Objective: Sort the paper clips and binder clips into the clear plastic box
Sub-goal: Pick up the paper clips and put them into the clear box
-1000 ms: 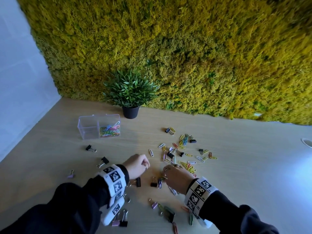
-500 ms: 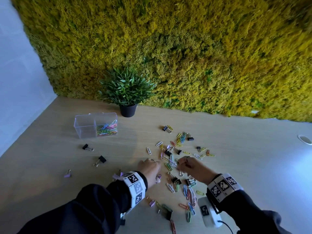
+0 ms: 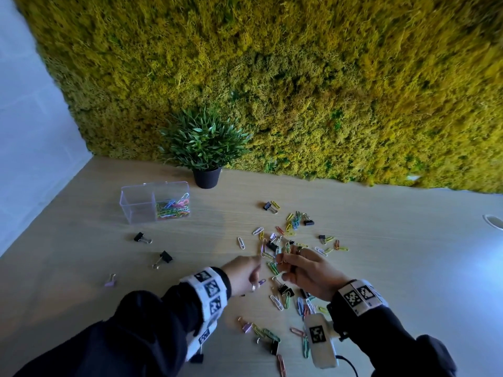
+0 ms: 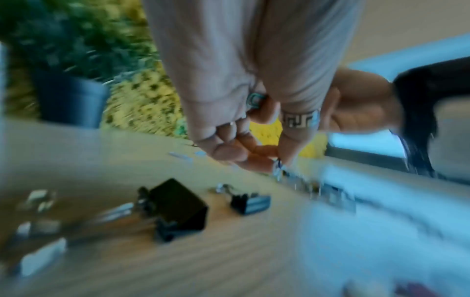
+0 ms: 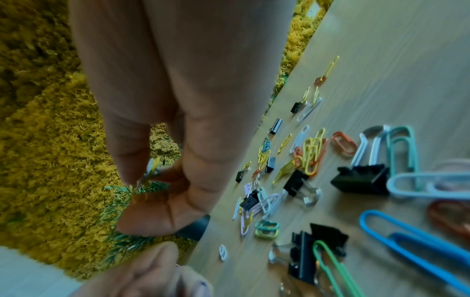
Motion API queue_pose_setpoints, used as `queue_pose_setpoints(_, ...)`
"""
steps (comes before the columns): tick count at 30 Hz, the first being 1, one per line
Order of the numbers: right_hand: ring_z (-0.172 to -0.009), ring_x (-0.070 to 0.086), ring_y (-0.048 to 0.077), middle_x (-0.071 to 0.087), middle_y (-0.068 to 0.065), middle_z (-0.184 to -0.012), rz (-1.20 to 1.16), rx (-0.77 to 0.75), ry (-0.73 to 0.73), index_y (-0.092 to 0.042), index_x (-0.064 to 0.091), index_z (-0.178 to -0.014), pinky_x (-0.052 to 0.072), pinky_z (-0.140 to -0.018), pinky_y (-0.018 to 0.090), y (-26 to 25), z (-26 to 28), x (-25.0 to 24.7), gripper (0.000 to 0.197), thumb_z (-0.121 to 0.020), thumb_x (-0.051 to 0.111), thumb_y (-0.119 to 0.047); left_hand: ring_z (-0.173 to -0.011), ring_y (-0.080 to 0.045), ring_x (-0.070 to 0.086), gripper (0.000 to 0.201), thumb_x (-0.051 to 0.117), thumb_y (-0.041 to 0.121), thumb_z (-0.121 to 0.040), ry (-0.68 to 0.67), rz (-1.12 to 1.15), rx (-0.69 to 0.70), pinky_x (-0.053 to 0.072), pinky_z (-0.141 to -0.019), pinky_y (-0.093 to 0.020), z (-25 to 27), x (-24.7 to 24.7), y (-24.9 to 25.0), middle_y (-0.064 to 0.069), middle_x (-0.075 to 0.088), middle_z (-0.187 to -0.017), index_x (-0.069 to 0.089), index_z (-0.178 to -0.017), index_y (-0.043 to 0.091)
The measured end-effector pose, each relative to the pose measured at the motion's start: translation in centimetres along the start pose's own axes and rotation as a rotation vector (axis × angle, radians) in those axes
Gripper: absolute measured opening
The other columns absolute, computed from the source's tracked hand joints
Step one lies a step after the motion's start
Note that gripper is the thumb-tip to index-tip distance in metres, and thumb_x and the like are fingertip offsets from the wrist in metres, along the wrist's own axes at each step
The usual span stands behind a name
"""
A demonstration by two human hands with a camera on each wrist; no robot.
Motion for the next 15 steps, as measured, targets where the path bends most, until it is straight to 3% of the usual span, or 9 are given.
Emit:
queue_pose_setpoints(1, -0.061, 0.06, 0.013, 0.062, 0.008, -0.073, -0.019, 0.001, -0.02, 0.0, 0.049, -0.089, 0.05, -0.051, 0.022, -0.1, 0.0, 0.4, 0.01, -0.079, 0.051, -0.002, -0.089, -0.015, 0.06, 0.019, 0.055, 0.005, -0.087, 0.031, 0.161, -0.037, 0.048, -0.074, -0.019, 0.3, -0.9, -1.0, 0.006, 0.055, -0.087, 0.047, -0.086, 0.022)
queue_pose_setpoints(3, -0.061, 0.059, 0.014, 0.059, 0.01, -0.074, -0.056, 0.013, -0.041, -0.003, 0.048, -0.086, 0.051, -0.051, 0.023, -0.2, -0.3, 0.9, 0.017, -0.075, 0.06, -0.001, -0.091, -0.018, 0.059, 0.026, 0.055, 0.001, -0.086, 0.071, 0.64, -0.102, 0.052, -0.075, -0.023, 1.3, -2.4, -2.7, -0.003, 0.057, -0.103, 0.049, -0.103, 0.019)
queue_pose_setpoints(4, -0.062, 0.058, 0.015, 0.059, 0.01, -0.075, -0.074, 0.018, -0.062, -0.004, 0.049, -0.082, 0.051, -0.051, 0.023, -0.3, -0.5, 1.3, 0.024, -0.07, 0.07, -0.003, -0.086, -0.019, 0.059, 0.027, 0.054, -0.002, -0.085, 0.074, 0.945, -0.107, 0.054, -0.07, -0.023, 1.8, -2.9, -3.2, -0.006, 0.055, -0.099, 0.048, -0.101, 0.019)
queue_pose_setpoints(6, -0.059, 0.055, 0.013, 0.058, 0.005, -0.071, -0.058, 0.028, -0.092, -0.009, 0.052, -0.077, 0.045, -0.048, 0.021, -0.5, -1.3, 2.0, 0.032, -0.063, 0.081, -0.017, -0.065, -0.015, 0.054, 0.024, 0.049, -0.007, -0.083, 0.093, 1.409, -0.101, 0.052, -0.053, -0.022, 2.4, -4.2, -4.3, -0.007, 0.052, -0.079, 0.042, -0.077, 0.015)
queue_pose_setpoints(9, -0.047, 0.046, 0.008, 0.051, 0.0, -0.059, 0.089, 0.065, 0.056, -0.015, 0.05, -0.071, 0.033, -0.041, 0.018, -0.3, -3.8, 1.9, 0.023, -0.082, 0.063, -0.029, -0.047, -0.014, 0.048, 0.022, 0.051, -0.004, -0.064, 0.09, 1.787, -0.12, 0.046, -0.041, -0.023, 2.9, -5.0, -6.2, -0.006, 0.05, -0.061, 0.037, -0.071, 0.012)
queue_pose_setpoints(11, -0.04, 0.04, 0.006, 0.044, -0.001, -0.055, 0.336, 0.075, 0.178, -0.017, 0.045, -0.066, 0.028, -0.038, 0.017, -0.4, -6.0, 1.7, 0.029, -0.092, 0.051, -0.028, -0.047, -0.016, 0.046, 0.029, 0.06, 0.0, -0.051, 0.003, 1.943, -0.035, 0.044, -0.039, -0.025, 3.0, -5.5, -6.6, -0.006, 0.047, -0.061, 0.038, -0.067, 0.011)
queue_pose_setpoints(13, -0.035, 0.04, 0.002, 0.042, 0.0, -0.059, 0.812, 0.08, 0.233, -0.019, 0.041, -0.063, 0.03, -0.04, 0.016, -0.9, -7.7, 2.6, 0.033, -0.095, 0.045, -0.029, -0.052, -0.016, 0.045, 0.026, 0.055, 0.001, -0.059, -0.208, 2.051, 0.107, 0.043, -0.042, -0.025, 3.2, -5.8, -5.7, -0.003, 0.04, -0.063, 0.033, -0.066, 0.014)
queue_pose_setpoints(15, -0.056, 0.053, 0.007, 0.047, 0.003, -0.076, 1.321, 0.074, 0.213, -0.016, 0.047, -0.071, 0.038, -0.053, 0.018, -0.9, -9.1, 3.8, 0.028, -0.095, 0.043, -0.029, -0.05, -0.013, 0.037, 0.016, 0.045, 0.007, -0.071, -0.213, 2.049, 0.111, 0.036, -0.04, -0.023, 3.4, -6.1, -6.4, 0.0, 0.029, -0.065, 0.033, -0.065, 0.015)
Point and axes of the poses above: each hand's wrist, its own z-axis away from the middle knuckle, its own x-axis out of the palm, y = z × x, the point moved 9 cm from there along -z, towards the middle knuckle
